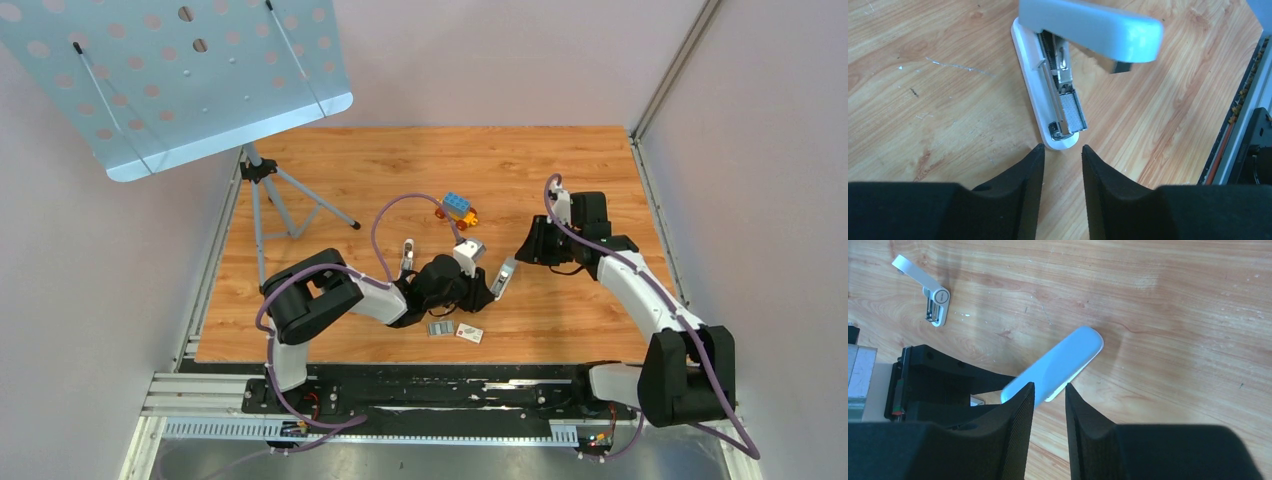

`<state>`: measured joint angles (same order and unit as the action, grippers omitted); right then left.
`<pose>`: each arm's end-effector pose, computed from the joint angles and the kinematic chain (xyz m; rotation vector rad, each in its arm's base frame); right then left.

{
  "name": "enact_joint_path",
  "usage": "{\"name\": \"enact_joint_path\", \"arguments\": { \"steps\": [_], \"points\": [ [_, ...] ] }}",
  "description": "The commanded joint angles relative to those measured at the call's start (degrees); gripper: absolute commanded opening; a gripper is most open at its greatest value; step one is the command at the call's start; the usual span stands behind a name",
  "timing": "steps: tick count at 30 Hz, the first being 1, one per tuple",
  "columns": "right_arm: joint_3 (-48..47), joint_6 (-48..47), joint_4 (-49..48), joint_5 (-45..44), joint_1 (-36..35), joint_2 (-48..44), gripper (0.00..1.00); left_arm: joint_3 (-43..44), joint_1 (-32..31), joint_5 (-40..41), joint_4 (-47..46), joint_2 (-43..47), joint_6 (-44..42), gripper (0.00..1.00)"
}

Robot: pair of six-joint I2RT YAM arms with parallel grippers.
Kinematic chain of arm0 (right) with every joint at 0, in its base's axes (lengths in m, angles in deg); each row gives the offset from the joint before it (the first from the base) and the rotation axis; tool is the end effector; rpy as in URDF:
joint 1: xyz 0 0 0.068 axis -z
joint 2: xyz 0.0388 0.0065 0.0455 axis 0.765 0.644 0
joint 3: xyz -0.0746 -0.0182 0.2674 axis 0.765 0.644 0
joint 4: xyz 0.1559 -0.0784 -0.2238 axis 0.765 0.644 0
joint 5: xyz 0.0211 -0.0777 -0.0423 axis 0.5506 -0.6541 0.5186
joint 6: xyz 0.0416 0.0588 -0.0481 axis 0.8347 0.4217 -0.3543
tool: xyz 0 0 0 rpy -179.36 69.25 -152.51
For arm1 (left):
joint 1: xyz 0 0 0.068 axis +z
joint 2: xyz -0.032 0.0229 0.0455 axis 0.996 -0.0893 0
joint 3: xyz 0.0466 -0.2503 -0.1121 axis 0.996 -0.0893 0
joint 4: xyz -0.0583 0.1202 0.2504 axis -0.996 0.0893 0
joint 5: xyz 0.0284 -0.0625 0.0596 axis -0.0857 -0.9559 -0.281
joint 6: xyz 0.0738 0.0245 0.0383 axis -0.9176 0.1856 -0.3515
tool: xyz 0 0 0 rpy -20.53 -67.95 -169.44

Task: Load the staples into the stapler

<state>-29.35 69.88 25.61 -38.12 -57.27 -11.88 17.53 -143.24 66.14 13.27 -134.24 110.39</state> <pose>0.2963 0.0738 0.2084 -0.1241 2.3287 0.7366 0.2181 -0.3599 0.0921 0.5555 2.0629 -1.0028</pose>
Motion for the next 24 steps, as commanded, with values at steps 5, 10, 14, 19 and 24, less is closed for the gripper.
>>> {"name": "enact_joint_path", "arguments": {
  "steps": [5, 10, 14, 19, 24],
  "points": [
    [0.33, 3.53, 1.55, -0.32, -1.22, -2.54, 0.38, -2.05, -0.35, 2.24, 0.78, 5.96, -0.48, 0.43],
    [-0.14, 3.71, 1.97, -0.68, -2.06, -3.44, 0.41, -0.07, -0.41, 2.28, 1.55, 4.84, 0.41, 0.45],
    [0.11, -0.65, 1.84, -1.68, -3.56, -6.19, 0.53, 0.56, -0.33, 4.55, 1.26, 3.65, 1.12, 0.45],
    [0.92, -9.70, 1.00, -5.25, -6.94, -8.67, 0.61, 0.26, 0.89, 4.37, -1.01, 2.12, 3.78, 0.42],
    [4.74, -19.35, -4.24, -3.25, -8.64, -11.99, 0.59, -0.47, 1.85, 3.07, -3.96, 1.00, 5.47, 0.40]
  ]
}}
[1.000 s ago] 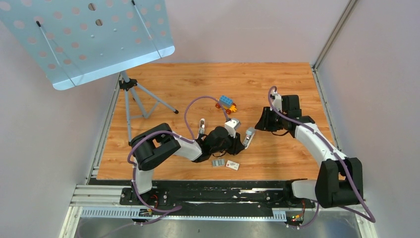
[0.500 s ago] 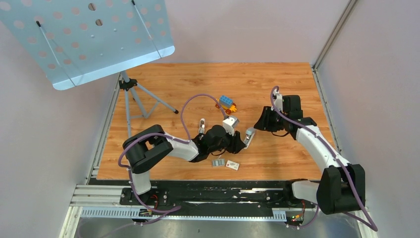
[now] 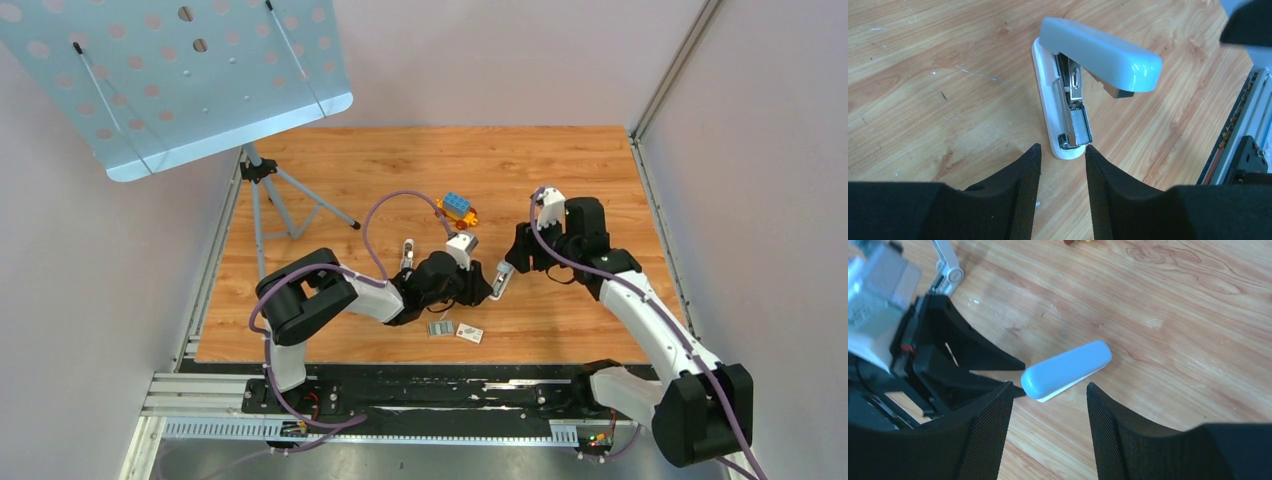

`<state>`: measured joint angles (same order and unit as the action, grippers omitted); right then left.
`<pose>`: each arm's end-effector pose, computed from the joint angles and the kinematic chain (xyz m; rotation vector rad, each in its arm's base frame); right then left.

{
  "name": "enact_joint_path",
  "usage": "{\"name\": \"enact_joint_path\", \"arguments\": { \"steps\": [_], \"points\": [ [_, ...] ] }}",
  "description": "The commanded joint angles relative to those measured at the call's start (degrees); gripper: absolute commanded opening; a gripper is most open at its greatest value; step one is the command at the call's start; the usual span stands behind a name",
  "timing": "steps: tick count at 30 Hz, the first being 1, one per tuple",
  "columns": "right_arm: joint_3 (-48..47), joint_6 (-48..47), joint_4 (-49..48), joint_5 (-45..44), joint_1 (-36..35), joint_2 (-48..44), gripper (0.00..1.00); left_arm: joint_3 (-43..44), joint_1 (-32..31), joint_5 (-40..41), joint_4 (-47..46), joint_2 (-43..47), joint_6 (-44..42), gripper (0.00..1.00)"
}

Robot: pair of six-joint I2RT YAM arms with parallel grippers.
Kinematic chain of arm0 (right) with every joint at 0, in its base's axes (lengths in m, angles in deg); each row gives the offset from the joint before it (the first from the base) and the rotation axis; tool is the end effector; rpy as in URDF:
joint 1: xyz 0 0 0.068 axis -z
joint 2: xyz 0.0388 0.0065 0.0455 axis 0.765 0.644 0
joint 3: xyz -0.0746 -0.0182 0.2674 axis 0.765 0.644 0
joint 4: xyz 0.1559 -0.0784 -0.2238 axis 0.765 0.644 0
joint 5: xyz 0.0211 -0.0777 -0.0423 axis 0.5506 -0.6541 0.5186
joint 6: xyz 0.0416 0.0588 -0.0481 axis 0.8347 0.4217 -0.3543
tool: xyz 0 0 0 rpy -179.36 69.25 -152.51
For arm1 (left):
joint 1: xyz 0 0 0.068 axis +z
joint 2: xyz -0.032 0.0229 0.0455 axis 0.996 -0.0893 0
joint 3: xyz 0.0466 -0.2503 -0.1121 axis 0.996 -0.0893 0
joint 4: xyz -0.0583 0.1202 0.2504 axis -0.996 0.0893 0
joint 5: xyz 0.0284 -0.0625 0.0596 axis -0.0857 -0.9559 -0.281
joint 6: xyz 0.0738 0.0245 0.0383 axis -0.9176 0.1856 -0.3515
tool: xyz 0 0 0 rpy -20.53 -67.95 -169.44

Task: Load the staples into the stapler

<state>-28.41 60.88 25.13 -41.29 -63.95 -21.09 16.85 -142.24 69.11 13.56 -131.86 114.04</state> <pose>0.2689 0.0996 0.2461 -0.4280 2.1385 0.6416 0.2261 -0.3515 0.1043 0.4296 2.0616 -0.9987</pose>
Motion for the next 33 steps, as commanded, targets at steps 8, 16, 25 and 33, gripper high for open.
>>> {"name": "enact_joint_path", "arguments": {
  "steps": [8, 16, 25, 33],
  "points": [
    [5.51, -24.76, -2.76, -2.28, -6.44, -5.07, 0.69, -0.06, 0.96, -0.25, -5.11, -1.94, 2.05, 0.41],
    [4.35, -31.71, -2.59, -3.82, -9.22, -0.91, 0.72, 0.37, 1.08, -2.07, -5.59, -3.47, 2.26, 0.41],
    [4.01, -36.22, -4.94, -8.41, -11.70, 2.80, 0.71, 0.84, 1.25, -2.08, -5.70, -4.77, 1.63, 0.41],
    [4.90, -36.73, -7.99, -10.92, -11.96, 3.67, 0.56, 1.18, 1.55, -2.18, -5.96, -6.01, 1.44, 0.40]
  ]
}}
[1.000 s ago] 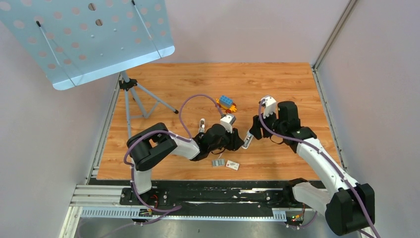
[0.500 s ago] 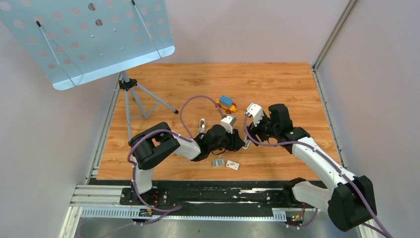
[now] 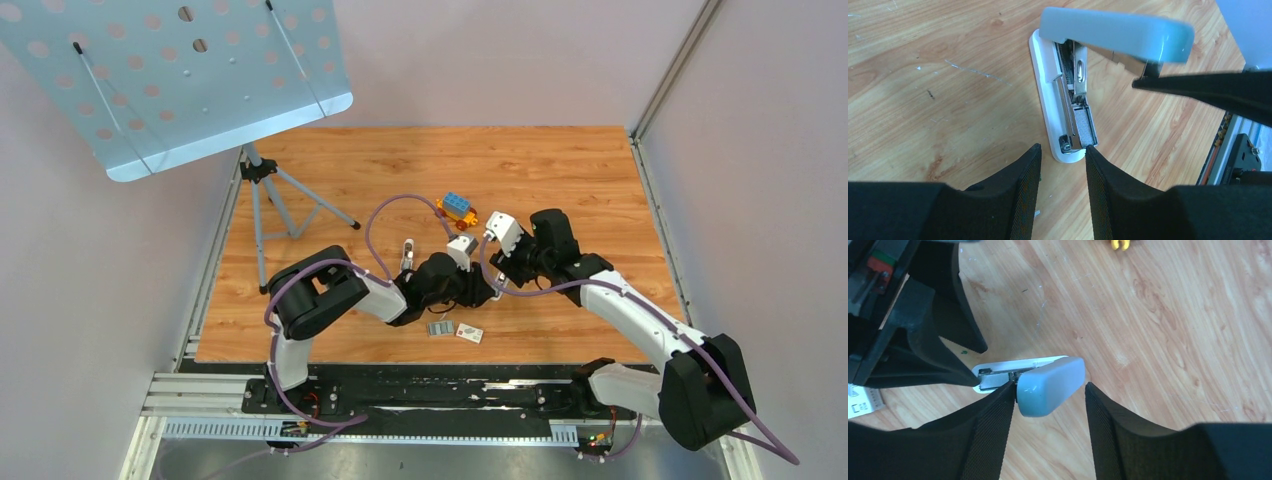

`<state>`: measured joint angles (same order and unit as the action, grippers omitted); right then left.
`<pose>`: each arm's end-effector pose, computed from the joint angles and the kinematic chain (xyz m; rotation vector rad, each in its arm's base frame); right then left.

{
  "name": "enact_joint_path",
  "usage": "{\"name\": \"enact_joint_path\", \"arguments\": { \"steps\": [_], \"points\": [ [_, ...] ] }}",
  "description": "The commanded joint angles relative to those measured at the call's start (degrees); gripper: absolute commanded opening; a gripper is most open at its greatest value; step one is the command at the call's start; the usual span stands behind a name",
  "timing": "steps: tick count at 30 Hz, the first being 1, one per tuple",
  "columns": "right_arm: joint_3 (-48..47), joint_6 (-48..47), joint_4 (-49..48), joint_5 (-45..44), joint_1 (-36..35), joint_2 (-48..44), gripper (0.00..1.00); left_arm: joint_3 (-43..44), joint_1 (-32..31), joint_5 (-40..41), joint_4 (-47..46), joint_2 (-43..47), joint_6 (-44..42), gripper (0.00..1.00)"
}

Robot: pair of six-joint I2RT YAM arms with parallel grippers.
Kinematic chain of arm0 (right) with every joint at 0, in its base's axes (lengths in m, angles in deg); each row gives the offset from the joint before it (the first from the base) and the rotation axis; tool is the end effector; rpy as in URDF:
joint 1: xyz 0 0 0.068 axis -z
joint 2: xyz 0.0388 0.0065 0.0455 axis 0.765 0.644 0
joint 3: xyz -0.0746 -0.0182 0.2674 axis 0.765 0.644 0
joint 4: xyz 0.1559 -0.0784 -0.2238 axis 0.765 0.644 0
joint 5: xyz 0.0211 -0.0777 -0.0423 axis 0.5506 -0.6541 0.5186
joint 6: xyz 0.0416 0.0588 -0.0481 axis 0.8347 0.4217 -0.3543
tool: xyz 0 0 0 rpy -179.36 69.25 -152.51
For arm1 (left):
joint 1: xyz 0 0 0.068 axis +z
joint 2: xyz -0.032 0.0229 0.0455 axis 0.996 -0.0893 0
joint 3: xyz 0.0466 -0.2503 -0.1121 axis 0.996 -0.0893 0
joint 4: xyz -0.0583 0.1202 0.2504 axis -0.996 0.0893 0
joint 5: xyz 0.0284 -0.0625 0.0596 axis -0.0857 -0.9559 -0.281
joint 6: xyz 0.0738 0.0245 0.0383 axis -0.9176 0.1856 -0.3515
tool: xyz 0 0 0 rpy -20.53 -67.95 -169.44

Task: Load the staples into the stapler

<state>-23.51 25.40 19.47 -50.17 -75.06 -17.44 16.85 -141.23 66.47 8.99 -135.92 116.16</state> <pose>0.2564 0.1428 0.2049 -1.1676 1.8702 0.2390 0.2311 -0.3521 0.0871 0.4070 2.0747 -1.0560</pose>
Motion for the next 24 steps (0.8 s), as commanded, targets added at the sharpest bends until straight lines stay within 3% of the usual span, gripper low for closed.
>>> {"name": "enact_joint_path", "arguments": {
  "steps": [1, 6, 10, 24],
  "points": [
    [0.00, -0.92, -2.60, -2.16, -0.85, -0.04, 0.52, 1.27, 0.55, 0.46, -1.32, -2.14, -0.69, 0.40],
    [0.40, 0.45, -2.94, -2.59, -0.88, -0.47, 0.40, 1.46, 0.72, 0.55, -1.09, -2.74, -0.92, 0.40],
    [0.40, 2.66, -3.53, -3.85, -0.72, -0.53, 0.35, 1.46, 0.86, 0.92, -0.96, -3.14, -1.01, 0.40],
    [0.20, 13.01, -5.63, 1.50, 5.01, 1.36, 0.28, 1.62, 1.42, 1.74, -0.01, -4.46, -1.78, 0.40]
  ]
}}
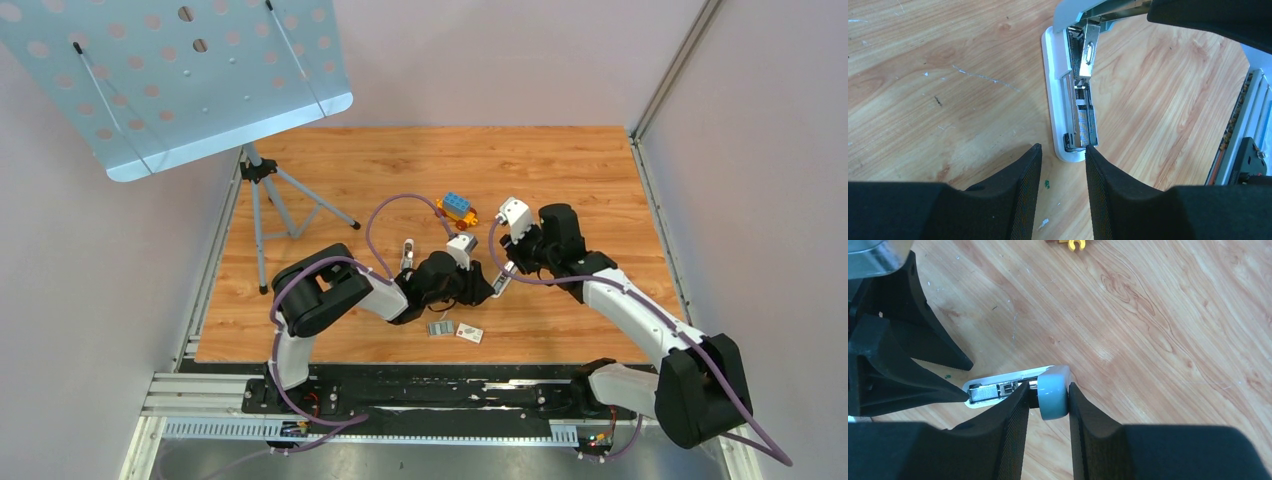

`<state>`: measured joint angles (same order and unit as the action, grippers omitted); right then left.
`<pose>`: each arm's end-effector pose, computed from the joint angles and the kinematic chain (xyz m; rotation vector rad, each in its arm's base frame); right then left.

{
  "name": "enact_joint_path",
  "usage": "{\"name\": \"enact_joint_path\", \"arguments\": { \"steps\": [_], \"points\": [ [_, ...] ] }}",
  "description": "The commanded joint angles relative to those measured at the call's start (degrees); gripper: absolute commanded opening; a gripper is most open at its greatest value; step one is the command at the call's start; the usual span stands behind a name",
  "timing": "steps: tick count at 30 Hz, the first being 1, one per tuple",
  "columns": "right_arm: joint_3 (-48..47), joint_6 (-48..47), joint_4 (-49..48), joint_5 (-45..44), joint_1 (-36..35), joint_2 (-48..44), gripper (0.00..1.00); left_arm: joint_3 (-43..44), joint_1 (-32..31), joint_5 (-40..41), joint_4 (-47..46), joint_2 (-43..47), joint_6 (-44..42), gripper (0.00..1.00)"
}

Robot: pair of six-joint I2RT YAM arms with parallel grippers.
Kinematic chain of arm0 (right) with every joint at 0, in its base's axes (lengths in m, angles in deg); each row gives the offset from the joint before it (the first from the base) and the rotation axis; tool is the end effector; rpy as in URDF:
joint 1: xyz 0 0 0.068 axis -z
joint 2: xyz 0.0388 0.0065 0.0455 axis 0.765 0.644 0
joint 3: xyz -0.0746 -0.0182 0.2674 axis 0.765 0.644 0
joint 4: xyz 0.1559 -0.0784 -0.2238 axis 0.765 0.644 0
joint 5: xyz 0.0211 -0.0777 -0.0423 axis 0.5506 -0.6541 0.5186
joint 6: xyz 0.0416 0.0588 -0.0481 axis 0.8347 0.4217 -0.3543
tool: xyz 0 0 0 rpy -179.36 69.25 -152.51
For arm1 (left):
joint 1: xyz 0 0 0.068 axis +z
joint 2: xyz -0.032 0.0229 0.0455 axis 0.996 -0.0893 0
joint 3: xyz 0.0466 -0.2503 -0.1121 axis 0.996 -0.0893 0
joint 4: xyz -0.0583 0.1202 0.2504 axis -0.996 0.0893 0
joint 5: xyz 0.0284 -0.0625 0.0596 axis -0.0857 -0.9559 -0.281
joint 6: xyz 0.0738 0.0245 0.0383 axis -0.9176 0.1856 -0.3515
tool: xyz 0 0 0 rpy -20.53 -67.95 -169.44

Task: Load the staples into the stapler

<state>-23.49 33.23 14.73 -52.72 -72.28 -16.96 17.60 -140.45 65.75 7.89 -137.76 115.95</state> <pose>0.2721 0.1303 0.2120 -0.9493 1.9180 0.2299 0.2372 -0.3525 0.0808 0.4055 2.0749 -1.0569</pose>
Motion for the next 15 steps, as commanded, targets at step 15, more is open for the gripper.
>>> {"name": "enact_joint_path", "arguments": {
  "steps": [15],
  "points": [
    [0.24, 6.90, 4.01, 10.41, 2.95, -0.64, 0.40, 1.24, 0.74, 1.87, 1.15, -2.47, -1.44, 0.40]
  ]
}}
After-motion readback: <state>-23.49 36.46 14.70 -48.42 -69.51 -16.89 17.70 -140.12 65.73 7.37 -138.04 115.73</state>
